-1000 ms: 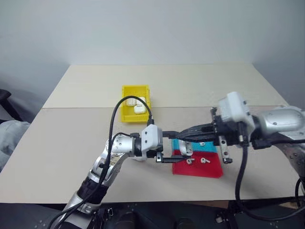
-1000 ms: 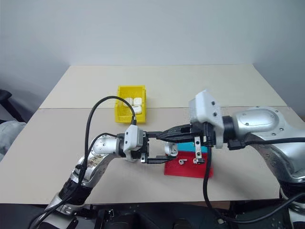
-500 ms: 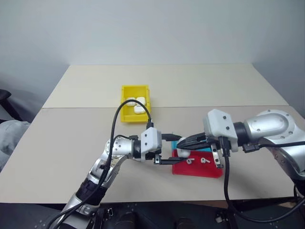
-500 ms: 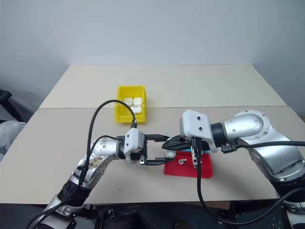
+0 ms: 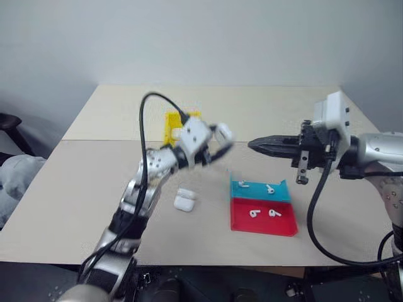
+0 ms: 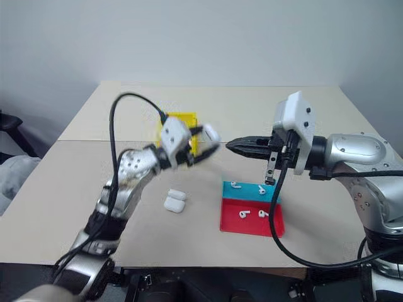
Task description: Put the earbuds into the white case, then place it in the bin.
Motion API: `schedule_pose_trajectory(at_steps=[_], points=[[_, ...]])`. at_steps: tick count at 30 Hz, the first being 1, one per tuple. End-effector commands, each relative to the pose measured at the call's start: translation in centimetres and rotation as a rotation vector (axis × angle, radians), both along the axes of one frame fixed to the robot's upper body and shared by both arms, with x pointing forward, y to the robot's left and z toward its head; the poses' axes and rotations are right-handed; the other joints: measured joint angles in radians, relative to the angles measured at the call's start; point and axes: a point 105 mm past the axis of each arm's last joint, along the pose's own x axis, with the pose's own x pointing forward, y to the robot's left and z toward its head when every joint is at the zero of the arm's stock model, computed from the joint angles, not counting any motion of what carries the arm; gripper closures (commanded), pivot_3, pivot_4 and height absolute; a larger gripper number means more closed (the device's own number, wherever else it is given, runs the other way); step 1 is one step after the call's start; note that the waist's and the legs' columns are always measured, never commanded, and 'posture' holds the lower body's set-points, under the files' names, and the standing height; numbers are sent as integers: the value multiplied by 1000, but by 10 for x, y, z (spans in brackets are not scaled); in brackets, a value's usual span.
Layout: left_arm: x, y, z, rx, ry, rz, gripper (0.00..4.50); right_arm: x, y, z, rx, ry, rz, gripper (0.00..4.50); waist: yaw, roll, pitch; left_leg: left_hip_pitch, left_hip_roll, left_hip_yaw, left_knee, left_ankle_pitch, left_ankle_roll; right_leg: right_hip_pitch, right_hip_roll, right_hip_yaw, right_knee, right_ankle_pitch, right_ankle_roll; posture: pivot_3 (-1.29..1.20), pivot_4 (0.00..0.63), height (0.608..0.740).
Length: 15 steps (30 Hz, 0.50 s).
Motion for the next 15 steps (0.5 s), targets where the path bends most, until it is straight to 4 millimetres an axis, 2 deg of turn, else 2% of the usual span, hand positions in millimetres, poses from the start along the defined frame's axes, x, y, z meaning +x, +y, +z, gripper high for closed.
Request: schedule_pose_trajectory(at_steps=[1,3,6,13,14,15], points=[[38,21,8,-37,23,257,1719,-6,-5,5,26,-28,-45,4466,-1,-1,0,-2,0,0,0,0,0,-1,0,0,0,0,0,0,150,740],[52,27,3,-30,73,325,1719,-7,-5,-1,20,-14,-66,4466,-2,-1,0,-3,0,0,0,0,0,-3,0,-1,1,0,0,0,150,740],[63,30,-9,-10,142,370,1719,-7,-5,-4,18,-10,-89,4466,-8,-1,1,-4,0,0,-1,0,0,-5,0,-1,1,0,0,0,150,740],[75,36,-19,61,163,459,1719,-8,-10,-10,-1,1,-122,4466,-3,-2,1,-4,0,0,0,1,-1,-4,0,-1,1,0,0,0,150,740],[75,36,-19,78,153,457,981,-8,-10,-11,-4,3,-124,4500,-3,-2,1,-4,0,0,0,1,-1,-4,0,-1,1,0,0,0,150,740],[75,36,-17,85,130,460,697,-7,-10,-12,-5,4,-126,4500,-3,-2,1,-4,0,0,0,1,-2,-4,0,-1,1,0,0,0,150,740]])
